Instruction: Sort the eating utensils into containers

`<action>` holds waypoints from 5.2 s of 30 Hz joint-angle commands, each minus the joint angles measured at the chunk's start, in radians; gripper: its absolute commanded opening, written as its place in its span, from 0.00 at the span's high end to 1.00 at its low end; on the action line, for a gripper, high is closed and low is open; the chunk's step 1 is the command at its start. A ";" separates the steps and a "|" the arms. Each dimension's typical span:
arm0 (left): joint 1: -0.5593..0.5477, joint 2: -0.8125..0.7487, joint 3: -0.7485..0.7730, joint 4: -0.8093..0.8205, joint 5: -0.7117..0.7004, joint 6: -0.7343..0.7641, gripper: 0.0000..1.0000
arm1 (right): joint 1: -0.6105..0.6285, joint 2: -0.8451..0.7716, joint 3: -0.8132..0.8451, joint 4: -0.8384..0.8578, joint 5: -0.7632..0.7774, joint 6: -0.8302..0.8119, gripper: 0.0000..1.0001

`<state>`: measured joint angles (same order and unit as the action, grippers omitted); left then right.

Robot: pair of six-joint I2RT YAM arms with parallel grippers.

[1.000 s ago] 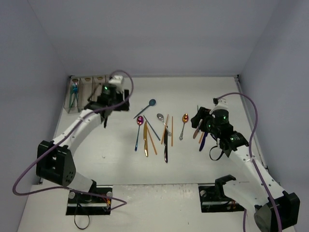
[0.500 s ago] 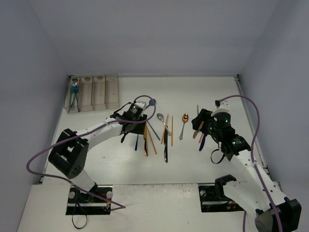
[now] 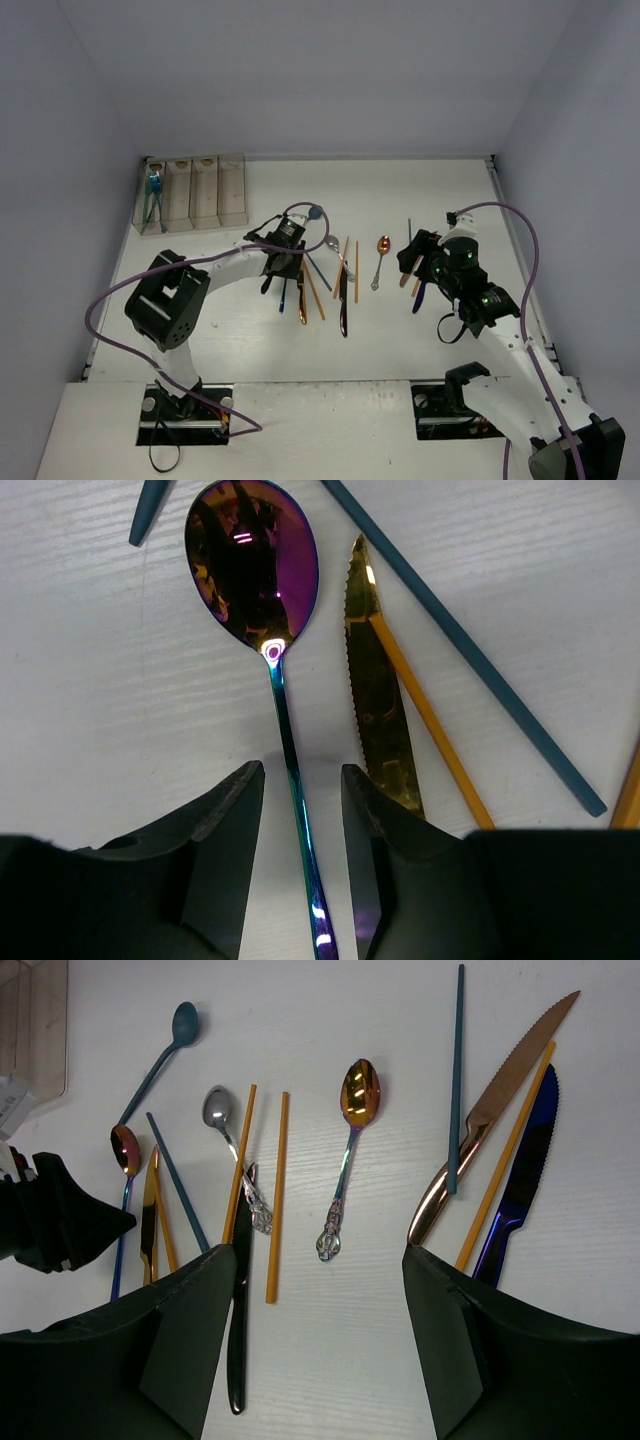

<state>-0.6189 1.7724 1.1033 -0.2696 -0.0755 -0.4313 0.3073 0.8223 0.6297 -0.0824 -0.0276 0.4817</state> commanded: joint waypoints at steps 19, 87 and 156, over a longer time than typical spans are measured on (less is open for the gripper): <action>0.026 -0.145 0.089 -0.153 -0.112 0.020 1.00 | -0.005 -0.008 0.005 0.030 0.008 0.001 0.35; 0.217 0.212 0.573 0.016 0.300 0.574 0.45 | -0.005 -0.044 -0.041 0.016 -0.038 0.015 0.33; 0.771 0.463 0.926 -0.036 0.048 0.299 0.94 | -0.004 0.119 -0.008 -0.016 0.014 -0.021 0.26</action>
<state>0.1399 2.2735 1.9492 -0.3405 -0.0351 -0.1314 0.3073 0.9109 0.5669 -0.1387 -0.0491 0.4683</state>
